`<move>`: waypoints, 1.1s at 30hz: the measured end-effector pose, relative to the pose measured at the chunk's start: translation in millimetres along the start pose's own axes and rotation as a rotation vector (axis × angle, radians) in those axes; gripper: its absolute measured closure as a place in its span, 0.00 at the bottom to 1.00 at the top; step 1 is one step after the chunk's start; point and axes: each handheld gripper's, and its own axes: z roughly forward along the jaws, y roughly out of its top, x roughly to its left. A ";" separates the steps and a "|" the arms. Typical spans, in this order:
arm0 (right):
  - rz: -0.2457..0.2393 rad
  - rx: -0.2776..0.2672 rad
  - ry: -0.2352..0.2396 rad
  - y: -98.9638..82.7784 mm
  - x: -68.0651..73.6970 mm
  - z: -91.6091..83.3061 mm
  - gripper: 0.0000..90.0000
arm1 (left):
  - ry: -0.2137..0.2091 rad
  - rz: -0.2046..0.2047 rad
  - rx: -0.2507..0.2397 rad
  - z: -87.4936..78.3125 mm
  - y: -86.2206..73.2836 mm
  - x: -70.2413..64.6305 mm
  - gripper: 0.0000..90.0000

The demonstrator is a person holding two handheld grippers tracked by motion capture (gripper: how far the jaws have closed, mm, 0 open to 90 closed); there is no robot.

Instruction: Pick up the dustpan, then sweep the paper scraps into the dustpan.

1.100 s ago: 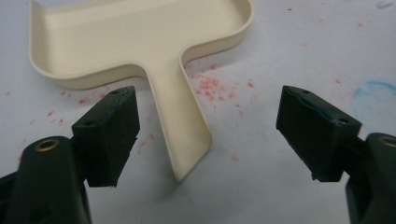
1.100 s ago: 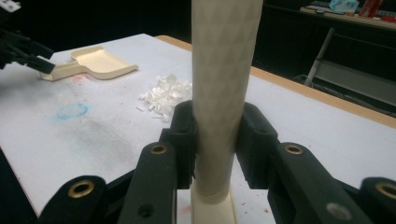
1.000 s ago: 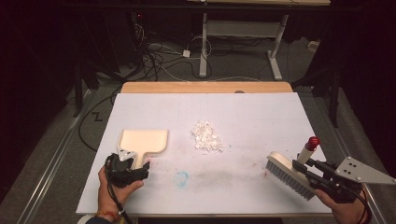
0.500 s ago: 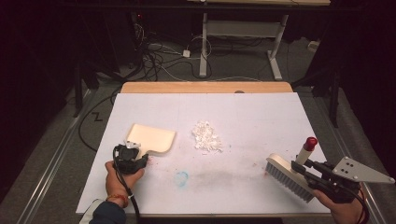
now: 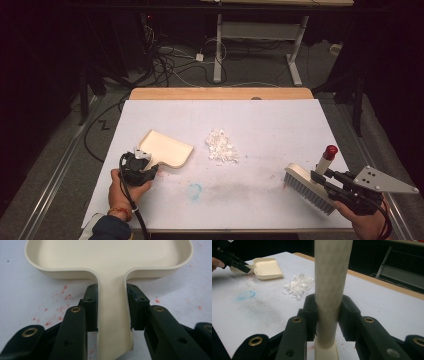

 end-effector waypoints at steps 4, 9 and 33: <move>-0.006 -0.007 0.010 0.5 -1.7 0.8 0.79 | -0.022 0.007 -0.010 -8.8 -4.8 -0.1 0.70; -0.015 -0.006 0.018 2.3 -1.4 3.4 0.79 | -0.036 0.029 -0.006 -18.4 -12.9 -3.0 0.70; -0.021 -0.077 0.011 34.1 -5.1 53.0 0.79 | -0.128 0.194 0.067 -35.1 -26.1 -29.7 0.70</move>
